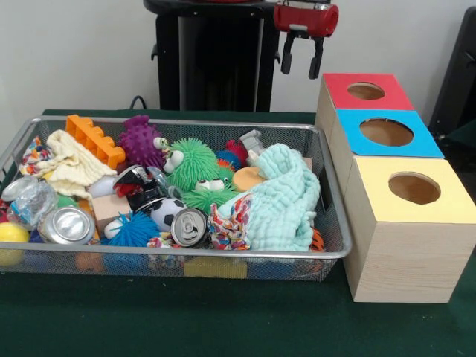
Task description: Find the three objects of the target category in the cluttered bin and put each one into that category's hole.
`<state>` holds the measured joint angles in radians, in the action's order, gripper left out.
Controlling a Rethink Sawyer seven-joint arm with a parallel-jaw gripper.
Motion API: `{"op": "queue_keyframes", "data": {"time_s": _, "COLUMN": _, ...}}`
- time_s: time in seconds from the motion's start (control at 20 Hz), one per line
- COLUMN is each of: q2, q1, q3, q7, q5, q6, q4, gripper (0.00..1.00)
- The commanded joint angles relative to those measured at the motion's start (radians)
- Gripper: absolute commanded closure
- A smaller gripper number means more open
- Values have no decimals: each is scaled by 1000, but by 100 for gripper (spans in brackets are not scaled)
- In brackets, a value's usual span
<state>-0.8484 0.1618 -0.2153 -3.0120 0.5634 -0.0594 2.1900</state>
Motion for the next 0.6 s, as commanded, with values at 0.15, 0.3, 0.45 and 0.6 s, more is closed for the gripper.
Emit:
{"op": "queue_keyframes", "data": {"time_s": 0.15, "q2": -5, "q1": -215, "q3": 222, "q7": 25, "q5": -169, "q6": 313, "q4": 63, "gripper": 0}}
{"op": "queue_keyframes", "data": {"time_s": 0.3, "q2": -17, "q1": -244, "q3": 235, "q7": 51, "q5": -179, "q6": 338, "q4": 60, "gripper": 0}}
{"op": "queue_keyframes", "data": {"time_s": 0.45, "q2": -8, "q1": -254, "q3": 234, "q7": 52, "q5": -173, "q6": 338, "q4": 48, "gripper": 0}}
{"op": "queue_keyframes", "data": {"time_s": 0.6, "q2": 11, "q1": -239, "q3": 209, "q7": 21, "q5": -159, "q6": 311, "q4": 37, "gripper": 0}}
